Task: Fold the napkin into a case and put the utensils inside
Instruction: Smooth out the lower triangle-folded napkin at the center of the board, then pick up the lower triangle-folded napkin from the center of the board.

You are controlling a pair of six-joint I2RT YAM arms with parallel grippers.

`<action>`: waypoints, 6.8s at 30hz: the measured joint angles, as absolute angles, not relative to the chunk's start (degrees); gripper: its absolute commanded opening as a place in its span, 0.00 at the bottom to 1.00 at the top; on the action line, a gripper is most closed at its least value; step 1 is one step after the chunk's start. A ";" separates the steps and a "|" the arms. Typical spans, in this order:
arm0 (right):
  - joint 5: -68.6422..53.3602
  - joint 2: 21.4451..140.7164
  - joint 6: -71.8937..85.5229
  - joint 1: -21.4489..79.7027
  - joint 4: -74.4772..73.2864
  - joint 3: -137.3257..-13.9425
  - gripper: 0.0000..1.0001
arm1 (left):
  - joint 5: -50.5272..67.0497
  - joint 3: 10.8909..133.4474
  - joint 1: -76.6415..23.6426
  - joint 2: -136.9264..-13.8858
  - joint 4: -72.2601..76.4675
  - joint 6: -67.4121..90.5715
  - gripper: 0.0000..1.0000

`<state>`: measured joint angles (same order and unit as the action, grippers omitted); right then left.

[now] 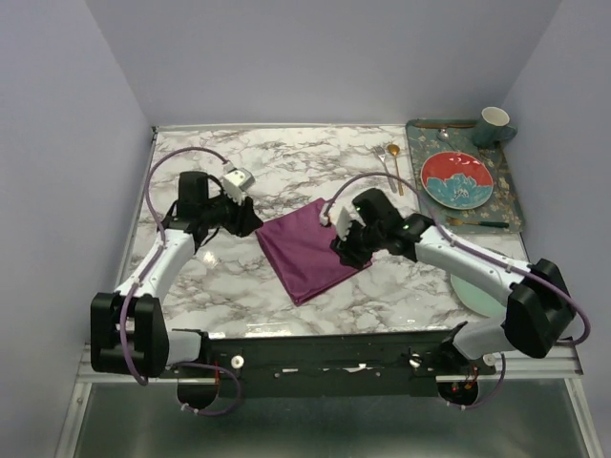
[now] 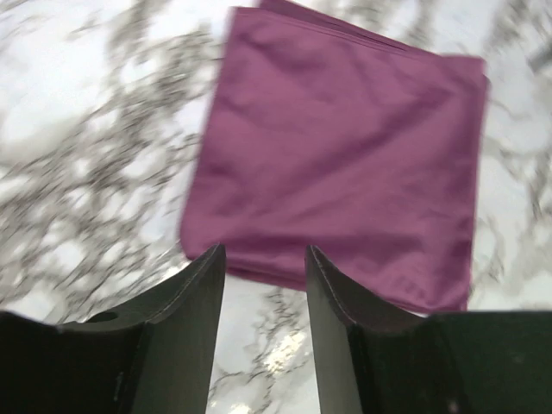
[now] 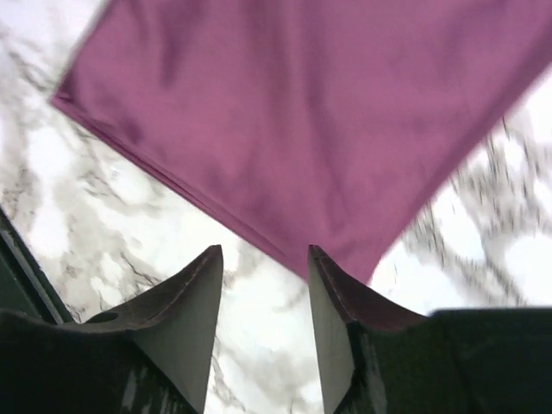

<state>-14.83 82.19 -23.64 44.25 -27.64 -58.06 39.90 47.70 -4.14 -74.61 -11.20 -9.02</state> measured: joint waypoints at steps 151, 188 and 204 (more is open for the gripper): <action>-34.24 123.28 -0.03 8.78 -53.17 -90.15 0.54 | 27.49 65.49 -40.03 -103.94 -40.14 -5.61 0.45; -41.25 123.76 -1.17 12.14 -53.58 -90.30 0.01 | 28.36 65.10 -39.59 -103.94 -39.20 -5.08 0.51; -27.64 114.10 -13.13 25.63 -50.57 -86.56 0.01 | 44.51 54.61 -18.44 -79.15 -20.47 8.69 0.67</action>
<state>-27.64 114.10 -13.13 25.63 -50.57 -86.56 44.51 54.61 -18.44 -79.15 -20.47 8.69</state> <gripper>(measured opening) 0.015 0.669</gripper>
